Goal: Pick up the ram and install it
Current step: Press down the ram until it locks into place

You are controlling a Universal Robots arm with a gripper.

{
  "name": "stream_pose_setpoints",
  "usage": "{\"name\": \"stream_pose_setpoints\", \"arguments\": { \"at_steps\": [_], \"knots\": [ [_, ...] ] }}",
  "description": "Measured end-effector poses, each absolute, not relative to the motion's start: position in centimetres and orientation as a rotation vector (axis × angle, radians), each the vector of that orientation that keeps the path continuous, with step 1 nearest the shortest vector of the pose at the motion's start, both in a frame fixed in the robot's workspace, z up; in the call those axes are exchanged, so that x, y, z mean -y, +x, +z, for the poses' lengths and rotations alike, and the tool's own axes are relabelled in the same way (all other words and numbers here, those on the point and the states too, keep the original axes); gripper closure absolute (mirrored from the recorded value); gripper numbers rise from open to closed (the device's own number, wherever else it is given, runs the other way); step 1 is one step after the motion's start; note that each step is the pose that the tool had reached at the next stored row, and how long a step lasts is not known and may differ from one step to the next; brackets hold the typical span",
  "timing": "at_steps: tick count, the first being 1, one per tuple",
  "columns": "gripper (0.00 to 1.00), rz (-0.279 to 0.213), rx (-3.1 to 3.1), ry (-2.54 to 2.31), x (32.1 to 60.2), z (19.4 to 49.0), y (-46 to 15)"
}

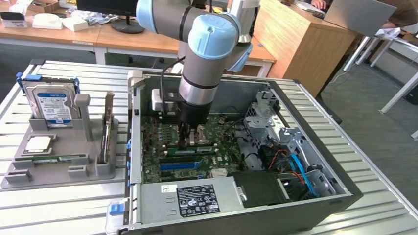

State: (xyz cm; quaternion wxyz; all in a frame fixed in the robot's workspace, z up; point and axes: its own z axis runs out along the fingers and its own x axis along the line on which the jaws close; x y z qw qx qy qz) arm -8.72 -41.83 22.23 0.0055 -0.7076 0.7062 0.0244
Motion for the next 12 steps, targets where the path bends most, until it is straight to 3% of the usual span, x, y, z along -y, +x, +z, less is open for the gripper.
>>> {"name": "stream_pose_setpoints", "arguments": {
  "at_steps": [12],
  "knots": [
    [0.9, 0.077, -2.209, -2.214, 41.81, 22.26, -8.7]
  ]
}}
